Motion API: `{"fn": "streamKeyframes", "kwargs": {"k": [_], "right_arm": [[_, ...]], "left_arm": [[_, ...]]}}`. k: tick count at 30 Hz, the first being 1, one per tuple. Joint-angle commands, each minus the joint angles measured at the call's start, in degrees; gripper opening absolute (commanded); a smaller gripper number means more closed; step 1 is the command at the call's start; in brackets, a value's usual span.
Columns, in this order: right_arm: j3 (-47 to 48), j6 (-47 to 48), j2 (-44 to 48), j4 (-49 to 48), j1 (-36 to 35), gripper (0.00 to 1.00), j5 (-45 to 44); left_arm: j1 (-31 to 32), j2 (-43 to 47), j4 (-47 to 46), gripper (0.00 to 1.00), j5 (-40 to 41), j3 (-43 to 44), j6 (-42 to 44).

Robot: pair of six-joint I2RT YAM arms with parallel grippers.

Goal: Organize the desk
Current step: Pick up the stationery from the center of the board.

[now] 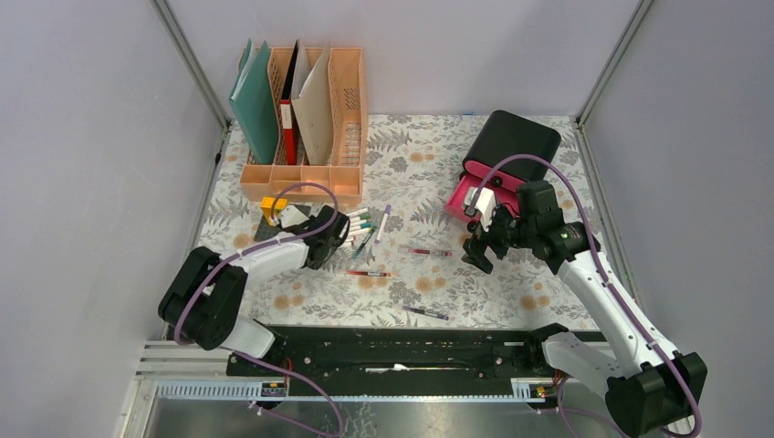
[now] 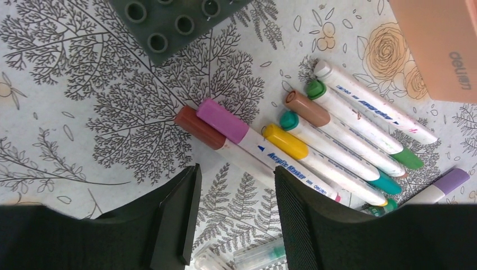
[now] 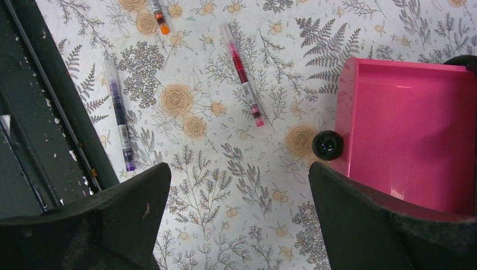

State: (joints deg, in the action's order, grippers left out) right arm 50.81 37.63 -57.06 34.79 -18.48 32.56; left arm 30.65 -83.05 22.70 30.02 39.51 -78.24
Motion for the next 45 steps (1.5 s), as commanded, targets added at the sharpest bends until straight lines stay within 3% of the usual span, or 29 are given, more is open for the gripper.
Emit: {"fn": "streamKeyframes", "kwargs": {"k": [1, 7, 13, 19, 38, 45], "right_arm": [[-0.1, 0.6, 0.0, -1.3, 0.3, 1.0, 0.3], [-0.1, 0.7, 0.1, -1.3, 0.3, 1.0, 0.4], [0.0, 0.7, 0.1, -1.4, 0.3, 1.0, 0.4], [0.0, 0.7, 0.1, -1.4, 0.4, 1.0, 0.5], [0.1, 0.5, 0.6, -1.4, 0.3, 1.0, 0.5], [0.1, 0.5, 0.7, -1.4, 0.3, 1.0, 0.5]], "left_arm": [[-0.3, -3.3, 1.2, 0.56, -1.8, 1.5, -0.1], [-0.3, -5.0, 3.6, 0.55, -2.2, 2.3, -1.4], [-0.3, -5.2, 4.3, 0.45, -3.0, 1.8, 0.8], [-0.3, -7.7, 11.9, 0.35, -2.8, 5.1, 3.7], [0.6, -5.8, 14.0, 0.34, -6.2, 2.5, 8.7], [0.9, -5.1, 14.0, 0.26, -7.1, 2.0, 9.3]]}}
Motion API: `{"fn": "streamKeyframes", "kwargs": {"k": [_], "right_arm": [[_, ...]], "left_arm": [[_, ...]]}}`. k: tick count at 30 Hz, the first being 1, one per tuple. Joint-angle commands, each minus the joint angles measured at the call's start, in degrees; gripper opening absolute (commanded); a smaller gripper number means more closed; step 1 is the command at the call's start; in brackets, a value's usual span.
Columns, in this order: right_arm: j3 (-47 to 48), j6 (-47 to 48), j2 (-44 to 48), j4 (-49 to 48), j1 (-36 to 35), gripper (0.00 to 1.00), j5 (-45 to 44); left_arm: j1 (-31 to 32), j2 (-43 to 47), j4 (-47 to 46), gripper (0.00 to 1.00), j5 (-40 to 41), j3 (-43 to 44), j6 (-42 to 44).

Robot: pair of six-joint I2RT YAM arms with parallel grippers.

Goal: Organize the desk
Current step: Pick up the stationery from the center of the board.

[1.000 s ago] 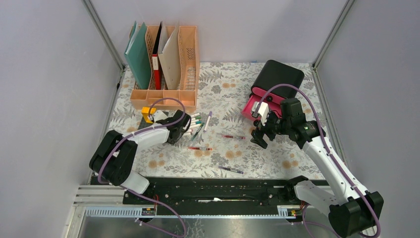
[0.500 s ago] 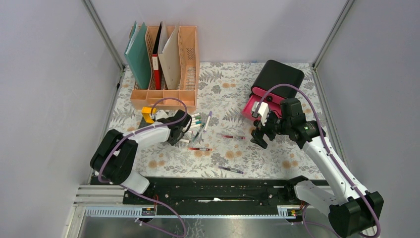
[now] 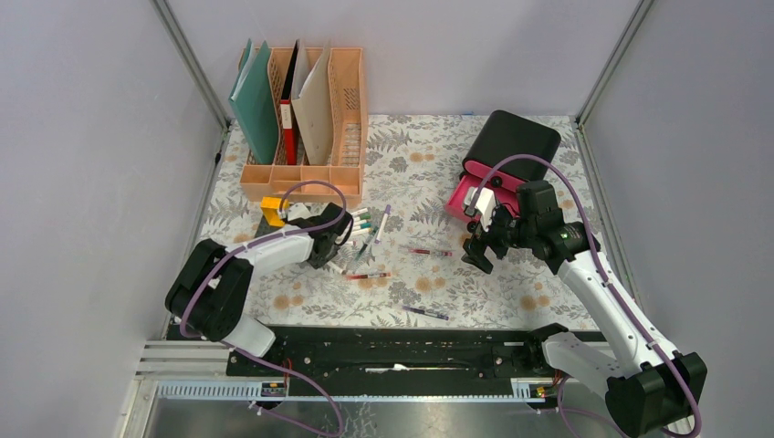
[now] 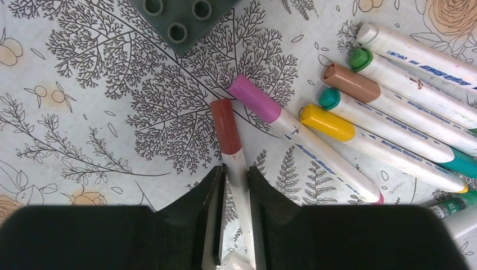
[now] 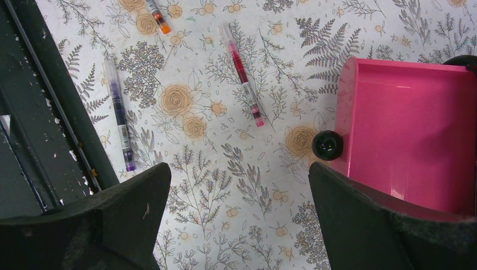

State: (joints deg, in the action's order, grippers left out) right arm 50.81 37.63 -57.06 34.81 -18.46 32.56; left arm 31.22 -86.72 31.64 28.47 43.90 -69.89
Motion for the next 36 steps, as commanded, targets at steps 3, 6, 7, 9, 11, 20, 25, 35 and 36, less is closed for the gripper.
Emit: {"fn": "streamKeyframes", "kwargs": {"k": [3, 6, 7, 9, 11, 20, 25, 35, 36], "right_arm": [[0.1, 0.5, 0.7, -1.4, 0.3, 1.0, 0.6], [0.1, 0.5, 0.8, -1.3, 0.3, 1.0, 0.7], [0.1, 0.4, 0.9, -1.4, 0.3, 1.0, 0.7], [0.1, 0.4, 1.0, -1.4, 0.3, 1.0, 0.7], [0.1, 0.4, 1.0, -1.4, 0.3, 1.0, 0.8], [0.1, 0.5, 1.4, -1.4, 0.3, 1.0, 1.2], [0.0, 0.5, 2.0, -1.3, 0.3, 1.0, 1.9], [0.5, 0.1, 2.9, -0.5, 0.3, 1.0, 8.1], [0.7, 0.0, 2.9, -0.2, 0.3, 1.0, 9.4]], "left_arm": [[0.5, 0.9, 5.1, 0.17, -5.3, -3.1, 1.0], [0.5, 3.0, 5.1, 0.07, -4.4, -3.5, 0.9], [0.5, 3.4, 5.0, 0.03, -4.1, -3.5, 0.8], [0.5, 4.0, 5.0, 0.0, -3.6, -3.5, 1.0], [0.5, 4.3, 4.9, 0.0, -3.3, -3.3, 1.1], [0.9, 12.2, 3.2, 0.0, -2.1, -4.6, 1.6], [1.0, 21.6, -4.2, 0.0, -4.3, -9.9, 3.0], [1.1, 44.3, -40.0, 0.0, -21.3, -28.6, 10.4], [1.2, 45.9, -45.4, 0.0, -23.9, -30.7, 10.9]]}}
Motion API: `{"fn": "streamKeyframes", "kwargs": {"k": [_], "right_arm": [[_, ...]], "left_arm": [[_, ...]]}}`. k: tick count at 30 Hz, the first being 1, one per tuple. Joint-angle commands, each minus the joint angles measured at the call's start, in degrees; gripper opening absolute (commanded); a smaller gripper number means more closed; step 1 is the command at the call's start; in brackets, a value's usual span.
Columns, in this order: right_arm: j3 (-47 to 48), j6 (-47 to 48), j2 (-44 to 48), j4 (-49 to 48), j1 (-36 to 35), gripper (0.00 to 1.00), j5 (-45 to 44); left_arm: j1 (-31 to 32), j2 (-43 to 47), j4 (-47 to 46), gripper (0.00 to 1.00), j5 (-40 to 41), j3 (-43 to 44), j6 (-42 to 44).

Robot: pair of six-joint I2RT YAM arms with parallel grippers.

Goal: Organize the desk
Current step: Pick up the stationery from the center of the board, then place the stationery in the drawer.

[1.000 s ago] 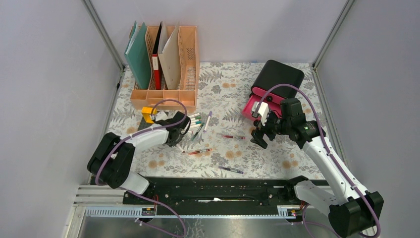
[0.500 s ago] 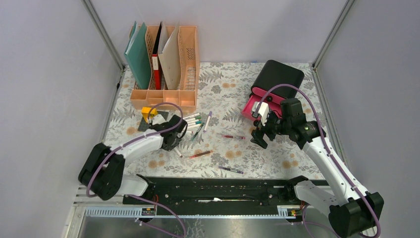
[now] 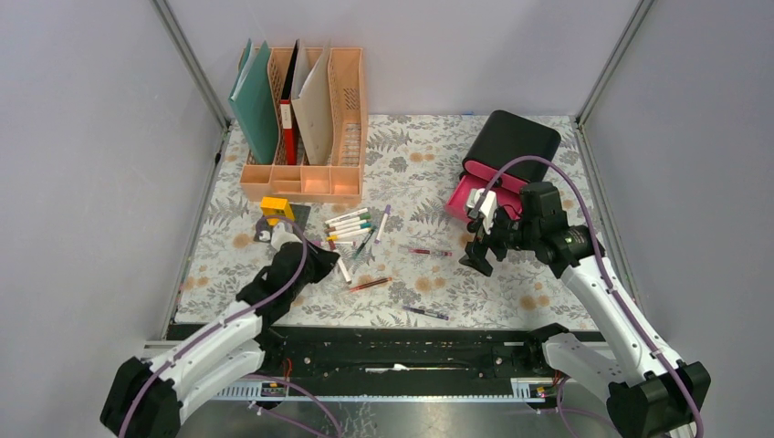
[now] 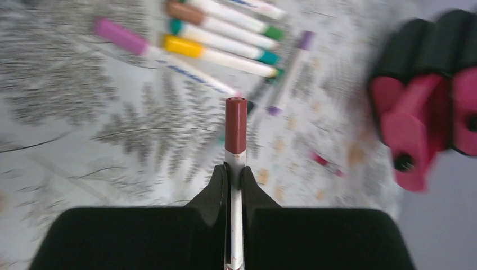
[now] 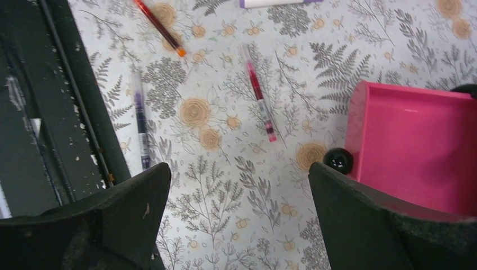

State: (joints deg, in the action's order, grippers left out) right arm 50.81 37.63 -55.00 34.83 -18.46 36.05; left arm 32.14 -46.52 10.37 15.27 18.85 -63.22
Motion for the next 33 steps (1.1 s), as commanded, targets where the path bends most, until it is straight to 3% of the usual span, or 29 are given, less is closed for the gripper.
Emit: {"fn": "streamKeyframes", "kwargs": {"k": [1, 4, 8, 18, 23, 25, 33], "right_arm": [[0.8, -0.3, 0.7, 0.0, 0.3, 1.0, 7.1], [0.8, -1.4, 0.4, 0.0, 0.3, 1.0, 11.6], [0.4, -4.4, -0.5, -1.3, 0.3, 1.0, 17.8], [-2.3, -12.8, -1.7, -8.2, 0.3, 1.0, 24.3], [-3.8, -17.3, -0.9, -12.8, 0.3, 1.0, 26.8], [-5.2, -23.1, -0.1, -17.4, 0.3, 1.0, 26.6], [-10.4, -42.3, 2.3, -32.5, 0.3, 1.0, 18.3]], "left_arm": [[0.3, 6.7, -29.4, 0.0, -13.1, -8.5, 4.1], [0.8, 6.8, -42.1, 0.0, -18.1, -11.9, 2.7], [4.9, 2.9, -50.6, 0.0, -18.4, -11.6, 3.0], [25.6, -8.9, -65.6, 0.0, -0.1, -4.8, 13.2], [30.5, -17.5, -72.1, 0.0, 3.7, -0.6, 16.3], [32.5, -20.1, -74.7, 0.0, 6.2, 0.5, 17.5], [38.0, -28.1, -85.4, 0.0, 13.0, 4.1, 23.1]]}}
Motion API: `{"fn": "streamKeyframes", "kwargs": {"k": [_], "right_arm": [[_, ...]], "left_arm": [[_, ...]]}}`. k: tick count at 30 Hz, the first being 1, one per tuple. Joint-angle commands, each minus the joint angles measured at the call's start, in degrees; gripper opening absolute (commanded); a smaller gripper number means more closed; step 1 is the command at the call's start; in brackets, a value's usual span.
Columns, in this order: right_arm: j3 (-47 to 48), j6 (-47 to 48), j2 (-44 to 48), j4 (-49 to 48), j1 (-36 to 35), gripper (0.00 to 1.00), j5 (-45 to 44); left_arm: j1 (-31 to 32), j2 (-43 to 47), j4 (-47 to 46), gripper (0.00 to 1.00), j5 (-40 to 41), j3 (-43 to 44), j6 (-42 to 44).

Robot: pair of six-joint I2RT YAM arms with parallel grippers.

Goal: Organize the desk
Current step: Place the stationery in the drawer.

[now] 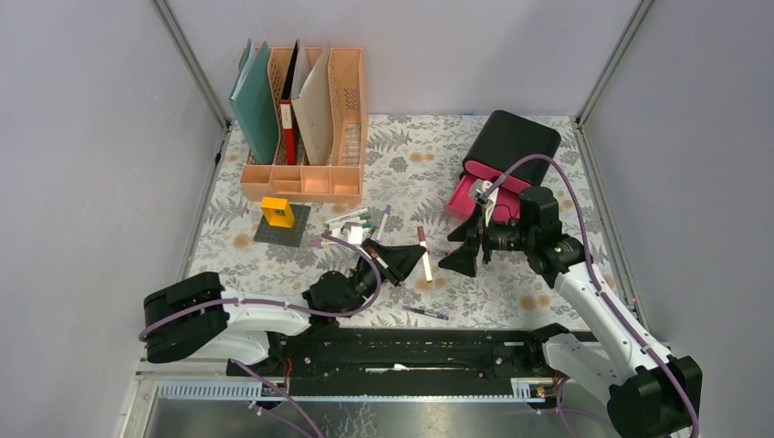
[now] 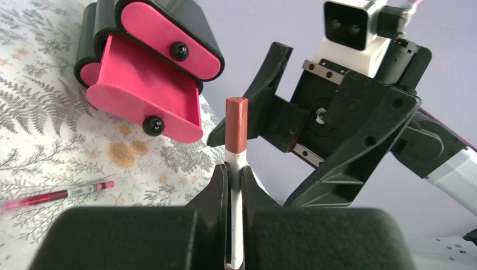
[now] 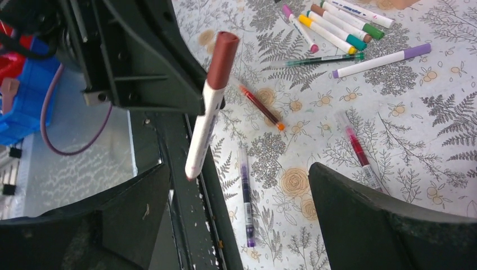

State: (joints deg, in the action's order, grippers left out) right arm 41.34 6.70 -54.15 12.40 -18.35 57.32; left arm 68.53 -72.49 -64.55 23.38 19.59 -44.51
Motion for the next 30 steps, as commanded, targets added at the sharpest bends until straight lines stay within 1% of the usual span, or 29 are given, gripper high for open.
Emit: {"fn": "streamKeyframes", "kwargs": {"k": [1, 4, 7, 10, 13, 17, 20, 22, 24, 25, 26, 28, 30], "right_arm": [[-1.4, -12.4, 1.4, -11.2, 0.2, 1.0, -2.2], [-2.6, -15.3, 1.1, -14.7, 0.2, 1.0, -1.1], [-2.6, -16.1, -0.1, -15.0, 0.1, 0.99, -0.2], [-2.4, -16.8, -1.4, -15.1, 0.1, 0.94, 1.5], [-2.6, -17.2, -1.8, -15.5, 0.0, 0.87, 2.5], [-2.7, -17.6, -2.1, -16.0, -0.3, 0.69, 3.3], [-2.7, -17.6, -2.4, -16.0, -0.5, 0.53, 4.0], [-2.6, -17.6, -2.7, -15.9, -0.7, 0.43, 4.3], [-2.4, -17.5, -2.7, -15.9, -0.7, 0.27, 4.7], [-2.3, -17.3, -2.7, -15.9, -0.7, 0.16, 4.8], [-2.1, -17.1, -2.6, -15.8, -0.8, 0.01, 4.8], [-1.6, -15.9, -2.1, -14.5, -0.7, 0.0, 3.7], [-0.9, -13.8, -1.3, -12.9, -0.7, 0.0, 1.8]], "left_arm": [[2.1, -2.8, -11.4, 0.0, 5.2, 3.7, 4.9], [3.0, -4.8, -15.3, 0.0, 6.2, 4.4, 6.2], [3.7, -7.0, -19.6, 0.0, 6.3, 5.0, 7.3], [4.2, -9.1, -21.2, 0.0, 6.6, 6.2, 8.2], [4.6, -10.7, -22.2, 0.0, 6.8, 7.4, 9.3], [5.0, -11.9, -23.3, 0.0, 7.4, 8.4, 10.9], [5.0, -12.3, -23.7, 0.0, 7.4, 9.2, 11.8], [5.1, -12.7, -23.9, 0.02, 7.1, 9.7, 12.4], [5.0, -13.1, -24.4, 0.05, 6.7, 10.0, 13.0], [5.1, -13.2, -24.5, 0.06, 6.6, 10.1, 13.2], [5.0, -13.2, -24.5, 0.07, 6.5, 10.1, 13.4], [5.0, -13.1, -24.4, 0.14, 6.1, 10.0, 13.5], [5.0, -12.5, -24.2, 0.27, 5.8, 9.4, 13.3]]}}
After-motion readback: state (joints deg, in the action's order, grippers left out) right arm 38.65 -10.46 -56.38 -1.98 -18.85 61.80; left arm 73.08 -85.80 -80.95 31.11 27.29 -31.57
